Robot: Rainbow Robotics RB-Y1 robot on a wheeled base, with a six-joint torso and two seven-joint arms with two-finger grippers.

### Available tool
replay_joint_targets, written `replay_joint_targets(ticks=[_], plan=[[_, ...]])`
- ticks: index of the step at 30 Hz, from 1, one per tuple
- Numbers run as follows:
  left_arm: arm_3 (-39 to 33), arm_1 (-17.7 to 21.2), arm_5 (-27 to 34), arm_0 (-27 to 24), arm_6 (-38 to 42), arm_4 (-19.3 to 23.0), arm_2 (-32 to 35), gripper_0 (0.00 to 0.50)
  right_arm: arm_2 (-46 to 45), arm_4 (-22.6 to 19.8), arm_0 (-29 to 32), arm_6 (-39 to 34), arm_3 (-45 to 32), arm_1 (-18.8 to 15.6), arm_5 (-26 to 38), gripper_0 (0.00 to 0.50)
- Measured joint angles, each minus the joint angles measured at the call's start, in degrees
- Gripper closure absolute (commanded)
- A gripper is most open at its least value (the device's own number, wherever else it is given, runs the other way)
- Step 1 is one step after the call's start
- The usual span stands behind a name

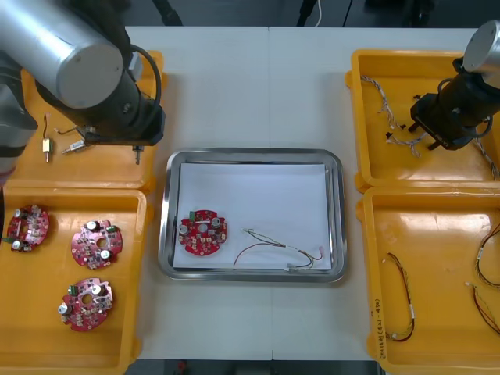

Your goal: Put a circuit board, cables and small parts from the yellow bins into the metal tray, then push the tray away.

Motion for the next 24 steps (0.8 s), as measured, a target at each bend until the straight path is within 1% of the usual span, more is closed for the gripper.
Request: replay_joint_targets(ticks=[5,9,10,11,13,18,24], plan=[[-0.01,-1.80,-1.64,0.00,1.39,-1.69,-2.91,0.500,0.00,0.03,-0.12,0.00,0.46,0.00,-0.32,0.000],[-0.01,-2.75,-3.52,0.00,5.43,-2.90,-5.66,0.500,0.00,0.09,-0.19,0.00,0.64,0.00,-0.43,0.000],[-0.01,-2.93,-3.97,0.00,6.76,-3.25,-6.43,0.500,0.00,0.09,-0.22,0.00,0.69,0.00,-0.47,0.024],[-0.01,-3.08,-4.36,0.00,7.82,-3.54,-7.16,0.500,0.00,0.09,-0.25,0.00,0.72,0.00,-0.49,0.104],[0.00,-3.32,-5.55,0.00,9.69,-3.98,-8.72,0.500,0.00,0.10,-0.29,0.00,0.74,0.00,-0.55,0.500],[0.87,-3.46,-9.55,0.00,11.06,-4.61,-12.24,0.500,0.00,0.10,-0.35,0.00,0.75,0.00,-0.74,0.500],[4.55,-4.00,-12.77,0.00,11.09,-5.32,-15.02,0.500,0.00,0.15,-0.36,-0.01,0.76,0.00,-0.74,0.500]])
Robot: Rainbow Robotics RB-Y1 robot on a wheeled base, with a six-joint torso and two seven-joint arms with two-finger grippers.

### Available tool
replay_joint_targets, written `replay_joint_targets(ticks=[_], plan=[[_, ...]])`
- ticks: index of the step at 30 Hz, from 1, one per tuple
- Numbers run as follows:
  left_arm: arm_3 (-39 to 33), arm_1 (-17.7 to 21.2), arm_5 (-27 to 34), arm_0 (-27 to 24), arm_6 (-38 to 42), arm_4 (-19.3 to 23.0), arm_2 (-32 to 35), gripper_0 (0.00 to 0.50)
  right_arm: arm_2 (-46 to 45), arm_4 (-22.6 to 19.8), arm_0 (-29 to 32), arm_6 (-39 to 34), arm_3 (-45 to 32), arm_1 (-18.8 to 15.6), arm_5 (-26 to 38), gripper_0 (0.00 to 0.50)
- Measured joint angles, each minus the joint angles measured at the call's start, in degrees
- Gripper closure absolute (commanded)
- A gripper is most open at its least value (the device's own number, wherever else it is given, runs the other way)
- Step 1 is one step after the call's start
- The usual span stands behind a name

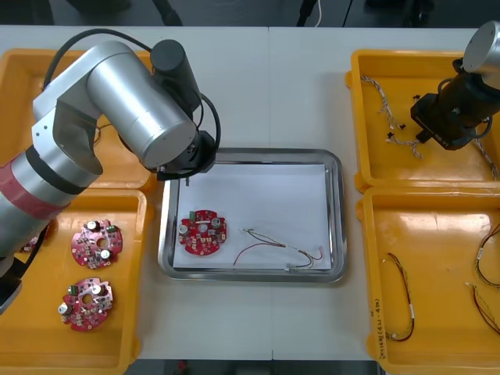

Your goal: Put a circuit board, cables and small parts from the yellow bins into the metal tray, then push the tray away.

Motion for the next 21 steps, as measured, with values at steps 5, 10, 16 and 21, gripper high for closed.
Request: replay_joint_targets(ticks=[5,10,16,21], plan=[[3.29,-0.54,-3.08,0.00,0.16,-0.61,-2.11,0.500,0.00,1.09,-0.06,0.00,-0.85,0.00,1.07,0.500],[4.94,-0.69,-5.24,0.00,0.20,-0.76,-3.70,0.500,0.00,2.58,-0.06,0.00,-6.26,-0.02,8.48,0.500],[6.50,-0.77,-7.17,0.00,0.88,-1.40,-5.74,0.500,-0.02,3.78,-0.06,0.00,-14.52,-0.05,17.14,0.500],[6.63,-0.80,-7.73,0.00,2.71,-1.47,-6.41,0.448,-0.18,4.02,-0.06,0.01,-19.65,-0.06,23.31,0.500]])
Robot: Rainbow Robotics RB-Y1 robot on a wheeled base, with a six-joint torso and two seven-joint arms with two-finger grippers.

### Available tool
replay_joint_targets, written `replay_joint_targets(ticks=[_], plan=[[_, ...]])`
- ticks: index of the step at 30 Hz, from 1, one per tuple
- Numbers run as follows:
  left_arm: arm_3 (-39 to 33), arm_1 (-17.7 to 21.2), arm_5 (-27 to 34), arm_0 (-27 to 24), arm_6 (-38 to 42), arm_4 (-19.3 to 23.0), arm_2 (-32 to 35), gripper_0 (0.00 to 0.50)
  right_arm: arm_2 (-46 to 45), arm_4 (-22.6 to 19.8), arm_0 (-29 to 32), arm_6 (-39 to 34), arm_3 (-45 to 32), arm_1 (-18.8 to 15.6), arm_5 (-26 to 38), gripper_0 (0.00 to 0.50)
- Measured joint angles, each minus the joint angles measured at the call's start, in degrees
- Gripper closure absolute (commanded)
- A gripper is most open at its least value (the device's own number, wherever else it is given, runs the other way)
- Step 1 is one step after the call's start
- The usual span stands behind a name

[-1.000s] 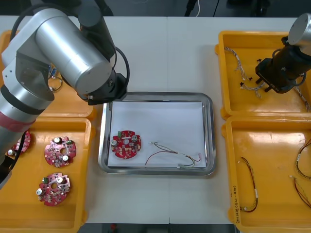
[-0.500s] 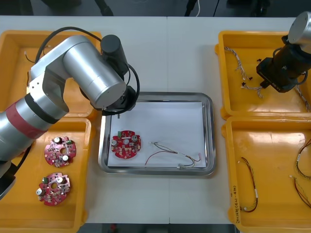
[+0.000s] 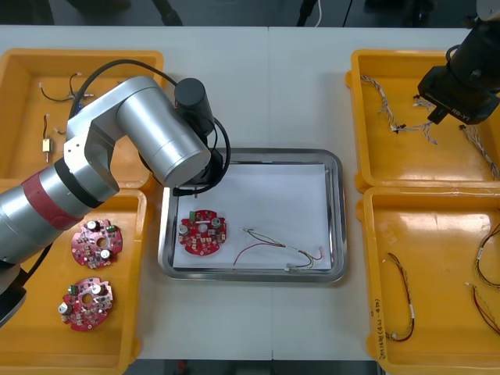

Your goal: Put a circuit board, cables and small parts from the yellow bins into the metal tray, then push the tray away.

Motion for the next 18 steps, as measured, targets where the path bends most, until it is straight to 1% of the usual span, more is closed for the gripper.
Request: replay_joint_targets(ticks=[1,2,3,7,11,14,18], plan=[[0.00,0.00,-0.02,0.00,0.39,0.00,0.00,0.302,-0.21,0.07,0.00,0.00,-0.86,0.00,0.90,0.500],[0.01,-0.01,-0.03,0.00,0.74,0.00,0.00,0.191,-0.50,0.14,0.00,0.01,-1.77,0.00,2.03,0.500],[0.01,-0.01,-0.06,0.00,1.01,0.00,0.00,0.000,-0.89,0.16,0.00,0.01,-2.64,0.00,3.28,0.500],[0.02,-0.01,-0.27,0.00,1.14,0.00,0.00,0.000,-2.69,0.16,0.27,0.61,-6.69,0.00,8.31,0.500],[0.02,-0.01,-0.31,0.00,1.15,-0.03,0.00,0.000,-3.29,0.06,2.64,1.36,-15.84,0.00,12.29,0.500],[0.02,-0.02,-0.33,0.00,1.16,-0.04,0.00,0.000,-3.30,-0.15,4.67,1.37,-22.18,-0.10,12.47,0.500],[0.00,-0.02,-0.35,0.00,1.25,-0.05,0.00,0.000,-3.40,-0.58,6.16,1.37,-27.45,-0.58,12.48,0.500]])
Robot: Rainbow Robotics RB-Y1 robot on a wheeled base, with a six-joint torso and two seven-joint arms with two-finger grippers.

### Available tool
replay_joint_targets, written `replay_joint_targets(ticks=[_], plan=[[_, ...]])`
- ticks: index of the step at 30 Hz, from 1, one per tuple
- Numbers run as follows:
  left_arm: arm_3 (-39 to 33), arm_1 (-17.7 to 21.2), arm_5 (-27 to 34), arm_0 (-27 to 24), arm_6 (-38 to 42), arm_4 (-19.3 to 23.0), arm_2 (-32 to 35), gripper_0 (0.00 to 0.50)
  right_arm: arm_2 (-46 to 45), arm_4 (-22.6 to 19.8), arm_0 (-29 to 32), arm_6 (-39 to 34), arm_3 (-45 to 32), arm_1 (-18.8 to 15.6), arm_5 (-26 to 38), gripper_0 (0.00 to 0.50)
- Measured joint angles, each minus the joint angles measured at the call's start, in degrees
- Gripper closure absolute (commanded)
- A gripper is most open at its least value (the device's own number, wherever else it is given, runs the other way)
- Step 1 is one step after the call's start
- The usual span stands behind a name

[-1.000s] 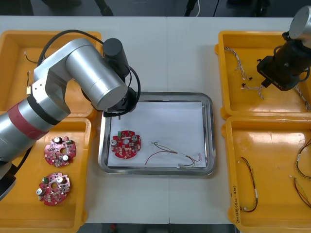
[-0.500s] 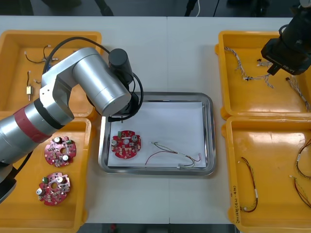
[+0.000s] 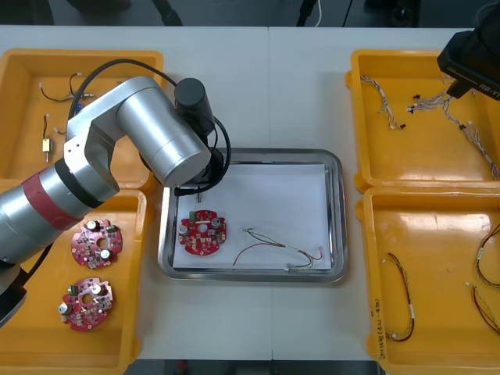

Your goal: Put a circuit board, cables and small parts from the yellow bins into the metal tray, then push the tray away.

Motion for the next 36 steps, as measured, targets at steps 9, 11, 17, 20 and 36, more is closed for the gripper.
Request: replay_joint_targets(ticks=[9,11,17,20,36], plan=[[-2.41,0.00,2.88,0.00,0.17,0.00,0.24,0.000,-0.02,-1.99,3.79,0.31,-10.51,-0.59,0.04,0.500],[-3.90,0.00,4.93,0.00,0.17,0.12,0.82,0.000,-0.02,-3.31,4.56,1.58,-12.17,-0.62,0.07,0.500],[-8.39,0.06,10.03,0.00,0.17,1.98,4.74,0.000,-0.02,-11.61,8.42,3.63,-19.82,-1.84,0.17,0.500],[-10.26,0.19,12.23,0.00,0.17,2.63,6.26,0.000,-0.01,-15.56,10.15,3.63,-23.60,-2.83,0.18,0.500],[-17.06,6.49,22.07,0.00,0.06,14.13,19.99,0.000,9.62,-27.77,13.74,4.13,-39.96,-7.48,0.22,0.500]])
